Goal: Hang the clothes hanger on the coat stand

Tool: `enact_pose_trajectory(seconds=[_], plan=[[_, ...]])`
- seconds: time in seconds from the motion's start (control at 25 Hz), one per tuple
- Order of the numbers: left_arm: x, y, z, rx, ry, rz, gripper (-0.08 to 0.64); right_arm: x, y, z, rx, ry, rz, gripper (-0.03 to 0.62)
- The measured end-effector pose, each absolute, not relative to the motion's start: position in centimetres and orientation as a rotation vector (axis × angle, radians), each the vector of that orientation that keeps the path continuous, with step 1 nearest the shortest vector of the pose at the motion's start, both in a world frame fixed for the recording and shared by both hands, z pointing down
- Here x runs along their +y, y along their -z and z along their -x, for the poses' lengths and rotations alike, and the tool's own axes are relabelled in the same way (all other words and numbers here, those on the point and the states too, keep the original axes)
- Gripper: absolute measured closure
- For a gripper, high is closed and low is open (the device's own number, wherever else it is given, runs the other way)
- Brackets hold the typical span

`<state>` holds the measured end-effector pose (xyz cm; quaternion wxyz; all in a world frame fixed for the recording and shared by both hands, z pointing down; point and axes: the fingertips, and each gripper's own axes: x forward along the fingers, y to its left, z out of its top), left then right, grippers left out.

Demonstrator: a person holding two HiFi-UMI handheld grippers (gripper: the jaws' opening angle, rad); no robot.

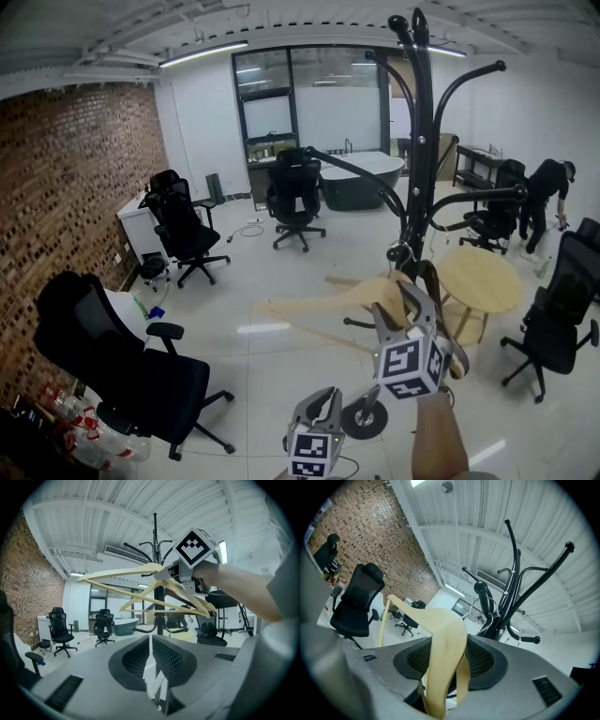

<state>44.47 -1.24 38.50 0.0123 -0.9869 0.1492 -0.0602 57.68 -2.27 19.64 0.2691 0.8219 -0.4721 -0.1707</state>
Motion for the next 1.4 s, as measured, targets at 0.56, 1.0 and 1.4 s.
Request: enact_pose_trajectory(seconds=[0.56, 1.0, 1.4], plan=[[-1.8, -40.1, -43.5, 0.48, 0.256, 3.059, 0.523, -2.2, -21.0, -60.0, -1.07, 0.528, -2.23, 0.385], [-0.2, -40.2, -43.8, 0.438, 0.26, 3.07, 0.523, 0.1, -22.7, -59.8, -1.072, 0.512, -2.194, 0.313], [0.9, -40.2, -41.1, 0.386, 0.171, 3.093, 0.538, 4.0, -24.3, -55.9, -1.072, 0.523, -2.351, 0.35]])
